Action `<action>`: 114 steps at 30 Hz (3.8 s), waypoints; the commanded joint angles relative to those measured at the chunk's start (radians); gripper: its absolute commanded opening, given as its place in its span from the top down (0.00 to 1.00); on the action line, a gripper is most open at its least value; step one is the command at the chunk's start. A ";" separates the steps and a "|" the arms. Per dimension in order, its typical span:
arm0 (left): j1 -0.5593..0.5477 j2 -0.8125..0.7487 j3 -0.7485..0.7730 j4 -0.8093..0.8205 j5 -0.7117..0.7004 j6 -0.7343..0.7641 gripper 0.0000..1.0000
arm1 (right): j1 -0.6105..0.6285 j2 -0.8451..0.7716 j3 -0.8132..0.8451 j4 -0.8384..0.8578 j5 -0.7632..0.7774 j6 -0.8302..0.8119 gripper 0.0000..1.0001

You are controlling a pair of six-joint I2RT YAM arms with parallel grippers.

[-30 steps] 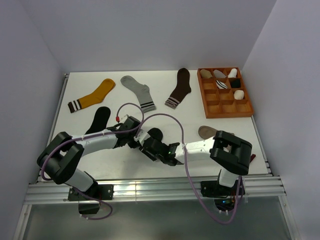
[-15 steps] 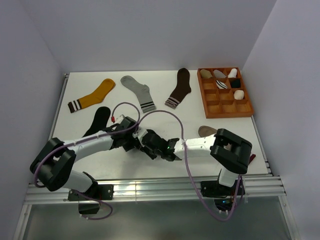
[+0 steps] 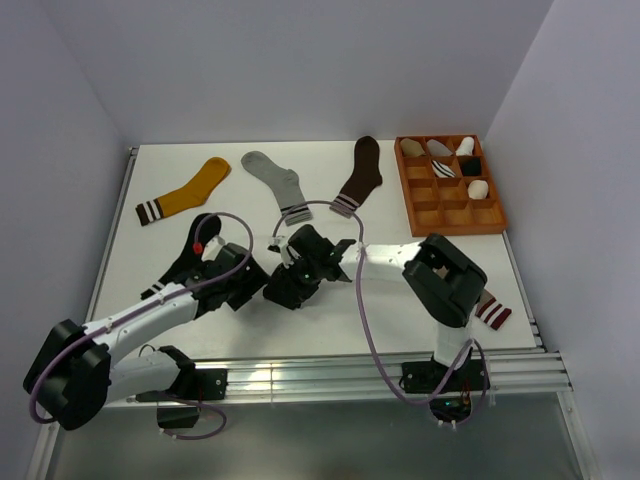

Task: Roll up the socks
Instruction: Roll the sock at the center of the board.

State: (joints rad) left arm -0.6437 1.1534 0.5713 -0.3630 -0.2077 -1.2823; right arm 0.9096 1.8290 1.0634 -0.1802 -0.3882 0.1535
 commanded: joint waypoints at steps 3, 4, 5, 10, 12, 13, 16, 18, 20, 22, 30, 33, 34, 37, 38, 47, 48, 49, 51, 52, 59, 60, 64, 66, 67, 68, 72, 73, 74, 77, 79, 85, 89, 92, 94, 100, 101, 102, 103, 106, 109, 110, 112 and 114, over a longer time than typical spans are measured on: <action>-0.002 -0.063 -0.074 0.071 0.021 -0.052 0.27 | -0.070 0.099 0.049 -0.128 -0.236 0.053 1.00; -0.004 -0.061 -0.079 0.079 0.025 -0.054 0.27 | -0.087 0.111 0.056 -0.134 -0.279 0.057 1.00; -0.010 -0.052 -0.085 0.082 0.027 -0.058 0.27 | -0.095 0.131 0.075 -0.149 -0.294 0.063 1.00; -0.024 -0.026 -0.094 0.122 0.024 -0.071 0.29 | -0.135 0.180 0.112 -0.173 -0.373 0.103 1.00; -0.028 -0.014 -0.105 0.139 0.019 -0.087 0.30 | -0.150 0.197 0.119 -0.173 -0.397 0.116 1.00; -0.028 -0.008 -0.108 0.151 0.019 -0.092 0.31 | -0.155 0.205 0.125 -0.179 -0.400 0.123 1.00; -0.028 0.015 -0.117 0.191 0.025 -0.107 0.32 | -0.164 0.223 0.130 -0.179 -0.425 0.136 1.00; -0.028 0.041 -0.117 0.203 0.025 -0.112 0.33 | -0.166 0.234 0.135 -0.180 -0.439 0.139 1.00; -0.028 0.058 -0.117 0.217 0.028 -0.115 0.34 | -0.169 0.240 0.139 -0.182 -0.442 0.146 1.00; -0.028 0.080 -0.120 0.226 0.030 -0.118 0.35 | -0.172 0.253 0.141 -0.176 -0.459 0.155 0.99; -0.034 0.135 -0.133 0.236 0.045 -0.132 0.50 | -0.190 0.292 0.164 -0.173 -0.472 0.190 0.98; -0.034 0.146 -0.128 0.223 0.051 -0.126 0.65 | -0.195 0.293 0.161 -0.159 -0.463 0.207 0.97; -0.034 0.149 -0.126 0.214 0.051 -0.123 0.72 | -0.198 0.293 0.158 -0.156 -0.460 0.208 0.97; -0.033 0.164 -0.103 0.191 0.054 -0.103 0.82 | -0.198 0.274 0.145 -0.133 -0.442 0.222 0.94; -0.034 0.169 -0.090 0.176 0.054 -0.088 0.88 | -0.198 0.267 0.135 -0.117 -0.425 0.224 0.93; -0.033 0.267 0.005 0.110 0.083 0.012 1.00 | -0.181 0.014 -0.023 0.022 -0.178 0.186 0.50; -0.034 0.287 0.024 0.096 0.082 0.020 1.00 | -0.175 -0.016 -0.037 0.028 -0.144 0.163 0.46; -0.034 0.293 0.030 0.095 0.085 0.027 1.00 | -0.158 -0.069 -0.066 0.036 -0.065 0.152 0.45; -0.034 0.315 0.048 0.082 0.094 0.043 1.00 | -0.126 -0.155 -0.118 0.074 0.065 0.130 0.42; -0.034 0.319 0.053 0.078 0.096 0.047 1.00 | -0.111 -0.186 -0.137 0.090 0.113 0.124 0.42; -0.034 0.339 0.091 0.044 0.100 0.081 1.00 | 0.102 -0.394 -0.288 0.249 0.567 0.040 0.42; -0.034 0.342 0.096 0.044 0.099 0.081 1.00 | 0.103 -0.408 -0.289 0.266 0.601 0.025 0.42; -0.034 0.356 0.107 0.039 0.108 0.092 1.00 | 0.192 -0.422 -0.309 0.315 0.650 -0.038 0.42; -0.034 0.364 0.111 0.042 0.113 0.093 1.00 | 0.236 -0.407 -0.307 0.331 0.664 -0.066 0.43; -0.033 0.364 0.111 0.042 0.113 0.095 1.00 | 0.250 -0.399 -0.301 0.337 0.666 -0.071 0.43; -0.034 0.365 0.114 0.042 0.113 0.095 1.00 | 0.265 -0.390 -0.298 0.340 0.669 -0.077 0.44; -0.034 0.364 0.117 0.038 0.113 0.098 1.00 | 0.281 -0.330 -0.270 0.334 0.673 -0.086 0.47; -0.034 0.361 0.119 0.036 0.113 0.100 1.00 | 0.282 -0.315 -0.266 0.334 0.673 -0.088 0.47; -0.034 0.361 0.119 0.035 0.113 0.101 1.00 | 0.282 -0.307 -0.264 0.332 0.673 -0.088 0.47; -0.034 0.359 0.118 0.032 0.110 0.104 1.00 | 0.284 -0.272 -0.256 0.323 0.686 -0.081 0.48; -0.034 0.359 0.118 0.033 0.111 0.103 1.00 | 0.284 -0.251 -0.252 0.312 0.695 -0.080 0.48; -0.034 0.362 0.118 0.036 0.114 0.106 1.00 | 0.284 -0.182 -0.235 0.277 0.684 -0.058 0.50; -0.034 0.364 0.116 0.036 0.113 0.104 1.00 | 0.284 -0.142 -0.220 0.243 0.678 -0.051 0.49; -0.034 0.365 0.121 0.038 0.114 0.107 1.00 | 0.282 -0.108 -0.209 0.222 0.681 -0.039 0.48; -0.034 0.364 0.119 0.038 0.113 0.107 1.00 | 0.282 -0.088 -0.203 0.205 0.683 -0.032 0.47; -0.034 0.348 0.110 0.044 0.111 0.098 0.96 | 0.278 -0.063 -0.203 0.192 0.674 -0.023 0.80; -0.034 0.342 0.108 0.044 0.108 0.095 0.93 | 0.276 -0.066 -0.206 0.189 0.664 -0.023 0.85; -0.034 0.324 0.107 0.039 0.105 0.087 0.86 | 0.267 -0.069 -0.206 0.188 0.635 -0.023 0.92; -0.034 0.313 0.105 0.039 0.093 0.083 0.81 | 0.262 -0.079 -0.207 0.188 0.620 -0.022 0.94; -0.033 0.255 0.098 0.030 0.065 0.060 0.60 | 0.230 -0.092 -0.212 0.159 0.530 -0.008 0.99; -0.028 0.198 0.095 0.010 0.025 0.040 0.41 | 0.184 -0.109 -0.206 0.134 0.413 0.004 1.00; -0.025 0.183 0.093 0.006 0.008 0.029 0.33 | 0.172 -0.115 -0.206 0.133 0.393 0.006 1.00; -0.024 0.141 0.087 -0.010 -0.009 0.015 0.27 | 0.129 -0.117 -0.195 0.117 0.278 0.017 1.00; -0.020 0.100 0.072 -0.016 -0.028 -0.006 0.24 | 0.091 -0.109 -0.184 0.100 0.195 0.030 1.00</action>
State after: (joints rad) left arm -0.6682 1.3155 0.6601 -0.3428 -0.1783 -1.2503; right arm 1.0500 1.7039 0.8646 0.0250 0.0250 0.1398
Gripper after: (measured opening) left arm 0.751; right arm 0.160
